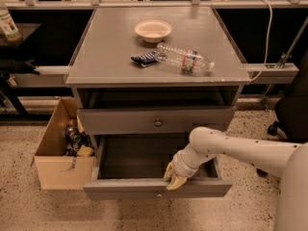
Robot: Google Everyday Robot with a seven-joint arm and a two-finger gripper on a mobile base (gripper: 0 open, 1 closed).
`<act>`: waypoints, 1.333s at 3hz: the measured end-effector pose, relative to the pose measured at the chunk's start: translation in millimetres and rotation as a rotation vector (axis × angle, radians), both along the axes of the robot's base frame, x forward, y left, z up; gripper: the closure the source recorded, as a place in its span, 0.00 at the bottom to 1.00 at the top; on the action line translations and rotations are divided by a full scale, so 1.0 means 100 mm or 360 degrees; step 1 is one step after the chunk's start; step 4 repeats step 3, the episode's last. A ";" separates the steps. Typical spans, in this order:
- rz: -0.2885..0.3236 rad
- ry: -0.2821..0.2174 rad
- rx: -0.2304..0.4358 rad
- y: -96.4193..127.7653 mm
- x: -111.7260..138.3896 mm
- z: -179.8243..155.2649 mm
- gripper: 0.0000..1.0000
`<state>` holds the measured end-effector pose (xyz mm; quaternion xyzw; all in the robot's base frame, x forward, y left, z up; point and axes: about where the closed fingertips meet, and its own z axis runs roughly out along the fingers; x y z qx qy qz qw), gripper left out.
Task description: Open middle drawer
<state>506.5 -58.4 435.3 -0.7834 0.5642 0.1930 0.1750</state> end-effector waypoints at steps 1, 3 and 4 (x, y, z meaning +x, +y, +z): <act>0.0000 0.0000 0.0000 0.00 0.00 0.00 0.36; 0.0000 0.0000 0.0000 0.00 0.00 0.00 0.00; 0.0000 0.0000 0.0000 0.00 0.00 0.00 0.00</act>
Offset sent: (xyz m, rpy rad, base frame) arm 0.0000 0.0000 0.0000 0.0000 0.0000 0.0000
